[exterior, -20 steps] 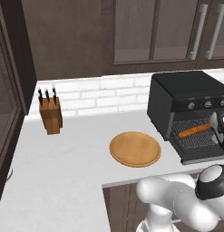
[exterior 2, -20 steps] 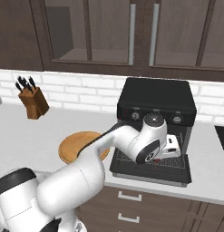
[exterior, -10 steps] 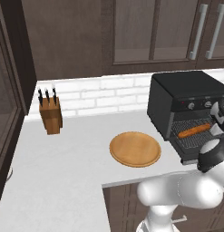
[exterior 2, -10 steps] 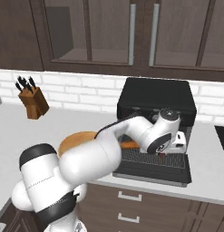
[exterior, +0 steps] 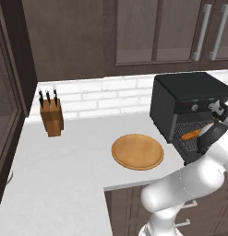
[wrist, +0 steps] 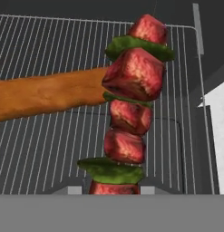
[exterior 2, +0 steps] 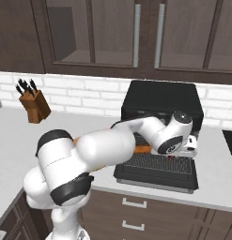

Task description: Pick up the kebab skewer and baguette bread, and place them inside the toaster oven. Close the toaster oven door and start by setting the timer.

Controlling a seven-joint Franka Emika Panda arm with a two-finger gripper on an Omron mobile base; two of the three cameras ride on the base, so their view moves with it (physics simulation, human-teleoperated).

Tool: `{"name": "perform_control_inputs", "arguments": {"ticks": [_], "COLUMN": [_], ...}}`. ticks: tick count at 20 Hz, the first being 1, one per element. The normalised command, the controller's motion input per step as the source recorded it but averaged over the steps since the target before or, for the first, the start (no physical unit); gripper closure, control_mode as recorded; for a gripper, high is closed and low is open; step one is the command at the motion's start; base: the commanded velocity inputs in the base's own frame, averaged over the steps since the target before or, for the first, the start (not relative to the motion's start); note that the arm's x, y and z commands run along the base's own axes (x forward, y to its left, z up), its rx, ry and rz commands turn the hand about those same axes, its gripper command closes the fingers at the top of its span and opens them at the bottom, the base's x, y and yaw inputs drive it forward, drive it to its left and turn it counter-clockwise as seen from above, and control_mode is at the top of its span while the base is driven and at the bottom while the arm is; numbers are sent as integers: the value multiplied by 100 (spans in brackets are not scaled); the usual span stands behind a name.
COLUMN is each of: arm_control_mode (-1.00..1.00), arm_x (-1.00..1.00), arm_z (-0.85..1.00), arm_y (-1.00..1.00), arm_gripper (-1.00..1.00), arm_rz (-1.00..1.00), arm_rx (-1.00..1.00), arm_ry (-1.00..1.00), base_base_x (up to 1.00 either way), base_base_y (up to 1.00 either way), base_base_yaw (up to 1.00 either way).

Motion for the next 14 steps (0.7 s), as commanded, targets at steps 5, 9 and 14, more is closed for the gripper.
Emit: {"name": "perform_control_inputs", "arguments": {"ticks": [5,9,14], "arm_control_mode": [-100,-100,-100], "arm_x": [10,18,24], "arm_z": [-26,-10,-11], "arm_y": [-9,0,-3], "arm_gripper": [100,100,100], "arm_rz": [-8,-9,-10], "arm_rx": [2,4,3], "arm_ry": [0,0,0], "base_base_x": [0,0,0], "base_base_y": [0,0,0], "base_base_yaw": [0,0,0]}}
